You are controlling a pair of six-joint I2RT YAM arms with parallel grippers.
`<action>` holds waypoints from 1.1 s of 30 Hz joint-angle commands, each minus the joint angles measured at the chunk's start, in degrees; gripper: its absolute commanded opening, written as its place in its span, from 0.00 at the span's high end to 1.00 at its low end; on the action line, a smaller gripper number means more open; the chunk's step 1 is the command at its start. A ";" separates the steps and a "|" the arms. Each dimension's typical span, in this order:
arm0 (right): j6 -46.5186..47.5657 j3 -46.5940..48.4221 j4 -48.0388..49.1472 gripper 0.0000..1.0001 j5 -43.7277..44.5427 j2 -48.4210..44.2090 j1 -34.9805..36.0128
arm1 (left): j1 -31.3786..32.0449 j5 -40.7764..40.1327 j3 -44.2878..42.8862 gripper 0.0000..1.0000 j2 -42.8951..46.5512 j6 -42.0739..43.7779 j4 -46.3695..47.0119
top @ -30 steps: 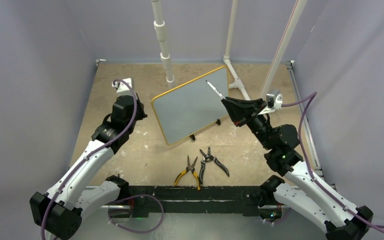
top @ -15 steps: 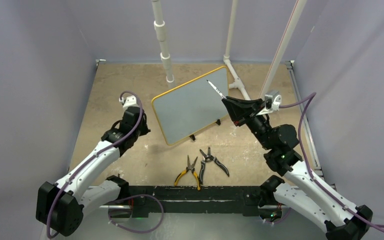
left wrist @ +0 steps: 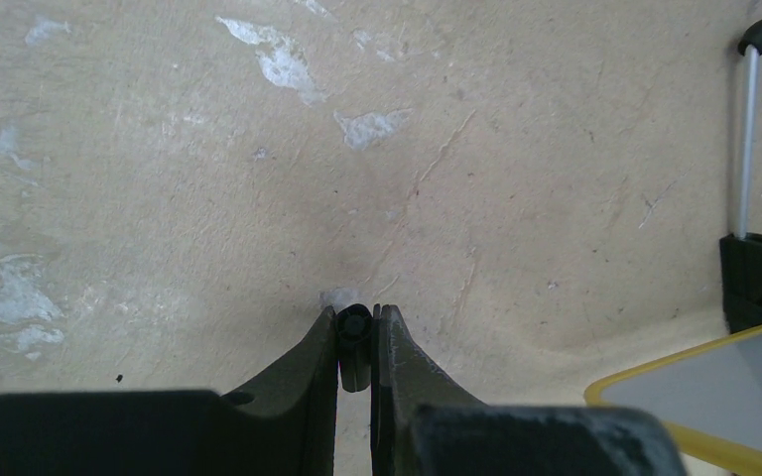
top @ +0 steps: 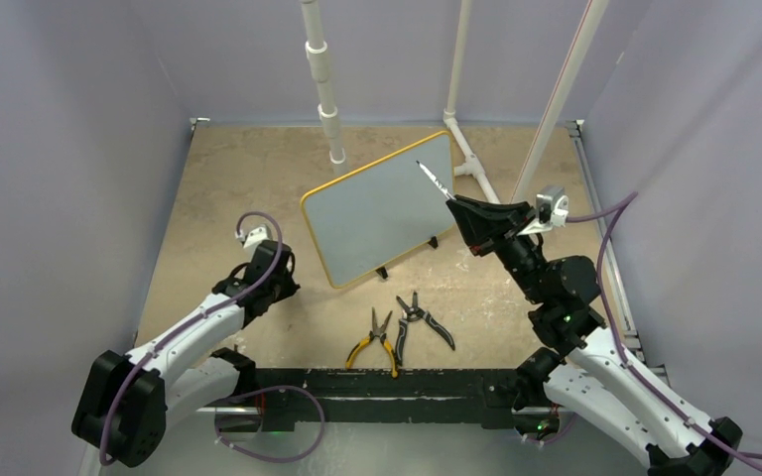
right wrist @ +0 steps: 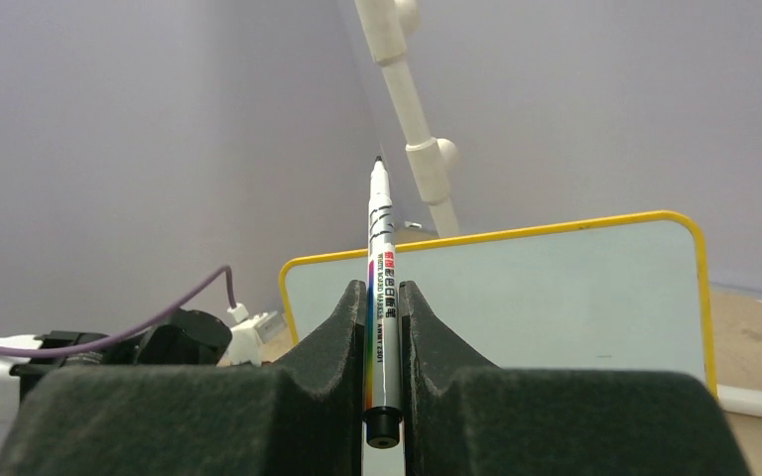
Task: Write a sentence on the whiteboard
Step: Place the pen cap at the center of the board, then write a sentence on the whiteboard.
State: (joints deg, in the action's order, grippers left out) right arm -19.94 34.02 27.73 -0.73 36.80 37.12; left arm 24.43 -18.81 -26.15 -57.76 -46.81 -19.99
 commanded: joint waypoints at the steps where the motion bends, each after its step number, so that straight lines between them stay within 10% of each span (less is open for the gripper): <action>1: -0.71 0.21 -1.05 1.00 1.13 -0.80 0.01 | -0.26 0.98 1.92 0.90 1.32 -3.83 3.55; 14: -2.79 -2.20 -3.05 1.00 -0.21 -3.31 0.01 | -0.26 -0.60 -3.46 0.29 8.19 -3.56 -2.68; 22: -3.00 -2.93 -1.20 1.00 -6.19 -1.72 0.00 | -0.26 -4.03 -25.38 0.26 10.92 12.10 -12.30; 33: -5.55 -3.91 4.73 1.00 -11.01 3.29 0.01 | -0.25 27.85 -35.85 0.21 8.52 33.33 -4.26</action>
State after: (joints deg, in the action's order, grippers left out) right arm -24.49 30.85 27.44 -8.40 38.50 37.12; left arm 24.38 -5.52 -62.48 -49.06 -22.52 -27.59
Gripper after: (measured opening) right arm 0.131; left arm 0.777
